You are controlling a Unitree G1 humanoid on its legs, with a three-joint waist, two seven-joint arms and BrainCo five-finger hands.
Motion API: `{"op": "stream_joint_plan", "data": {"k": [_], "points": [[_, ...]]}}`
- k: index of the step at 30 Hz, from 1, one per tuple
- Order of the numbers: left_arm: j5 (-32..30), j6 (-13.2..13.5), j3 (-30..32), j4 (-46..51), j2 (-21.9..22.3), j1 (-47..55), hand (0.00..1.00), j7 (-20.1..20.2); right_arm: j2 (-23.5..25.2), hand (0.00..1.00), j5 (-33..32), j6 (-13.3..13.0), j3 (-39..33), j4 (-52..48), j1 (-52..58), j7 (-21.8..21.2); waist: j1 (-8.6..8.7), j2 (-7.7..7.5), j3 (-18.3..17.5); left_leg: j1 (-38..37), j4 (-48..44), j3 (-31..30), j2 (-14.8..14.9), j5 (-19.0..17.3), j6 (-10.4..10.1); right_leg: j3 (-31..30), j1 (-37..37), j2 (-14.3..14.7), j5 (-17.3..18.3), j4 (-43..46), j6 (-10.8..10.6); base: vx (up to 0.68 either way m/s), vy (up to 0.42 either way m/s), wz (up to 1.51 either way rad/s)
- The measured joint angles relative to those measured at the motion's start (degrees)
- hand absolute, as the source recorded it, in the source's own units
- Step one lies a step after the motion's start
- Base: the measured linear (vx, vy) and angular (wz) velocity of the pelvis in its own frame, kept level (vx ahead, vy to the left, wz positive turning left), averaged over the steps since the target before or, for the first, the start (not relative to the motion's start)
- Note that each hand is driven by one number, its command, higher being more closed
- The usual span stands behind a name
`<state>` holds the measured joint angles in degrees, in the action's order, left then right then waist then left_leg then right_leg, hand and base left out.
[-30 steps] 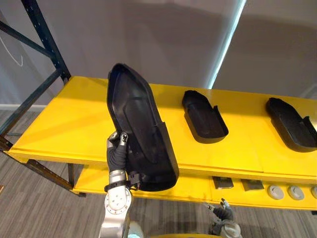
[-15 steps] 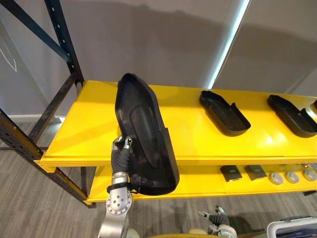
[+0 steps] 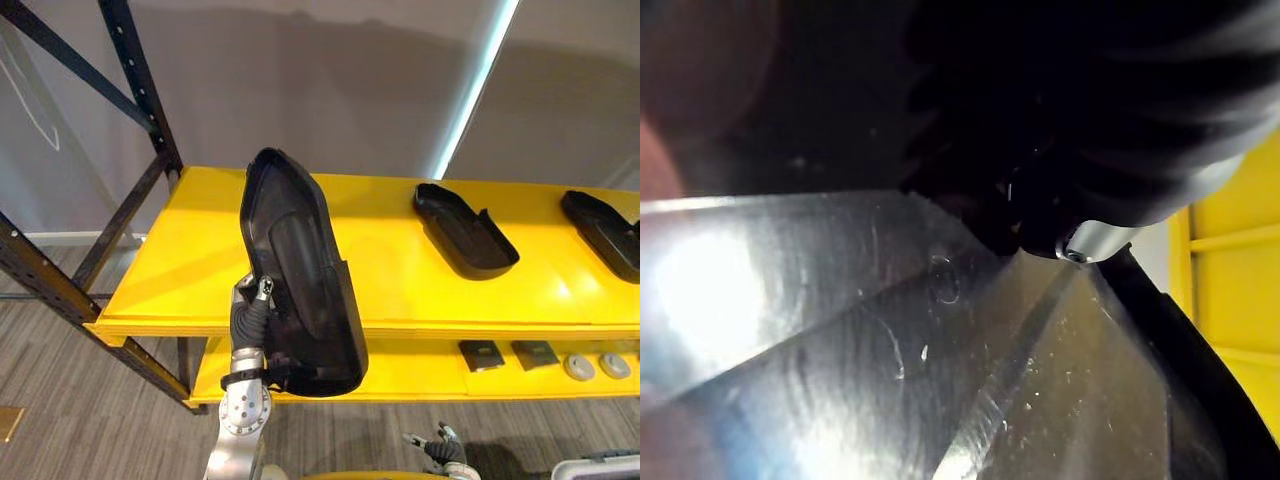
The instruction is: Walk over and take plastic housings, then place them on the shelf
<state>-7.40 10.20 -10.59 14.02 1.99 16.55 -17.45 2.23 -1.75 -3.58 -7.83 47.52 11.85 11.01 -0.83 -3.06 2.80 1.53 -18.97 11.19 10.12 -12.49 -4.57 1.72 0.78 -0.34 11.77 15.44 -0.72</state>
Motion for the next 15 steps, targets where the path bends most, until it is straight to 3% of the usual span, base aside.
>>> {"op": "stream_joint_plan", "data": {"k": [8, 15], "points": [[-0.7, -0.9, 2.2, -1.1, -0.2, -0.3, 1.00, 0.0, -0.6, 0.00, 0.2, -0.1, 0.7, 0.1, 1.5, -0.1, 0.01, 0.52, -1.8, 0.4, 2.2, 1.9, 0.0, 0.7, 0.6, -1.9, 1.0, 0.3, -4.5, -6.0, -0.7, -0.08, 0.041, -0.12], [-2.5, -3.6, 9.0, -7.4, -5.1, -10.5, 1.00, -2.3, -0.9, 0.00, 0.8, -0.1, 1.7, 0.1, 2.0, -1.3, 0.21, 0.13, -2.9, -0.6, 4.4, 3.2, -0.4, 2.0, 0.3, -3.5, 1.4, 0.3, -6.1, -8.3, -0.9, -0.02, 0.016, -0.10]]}}
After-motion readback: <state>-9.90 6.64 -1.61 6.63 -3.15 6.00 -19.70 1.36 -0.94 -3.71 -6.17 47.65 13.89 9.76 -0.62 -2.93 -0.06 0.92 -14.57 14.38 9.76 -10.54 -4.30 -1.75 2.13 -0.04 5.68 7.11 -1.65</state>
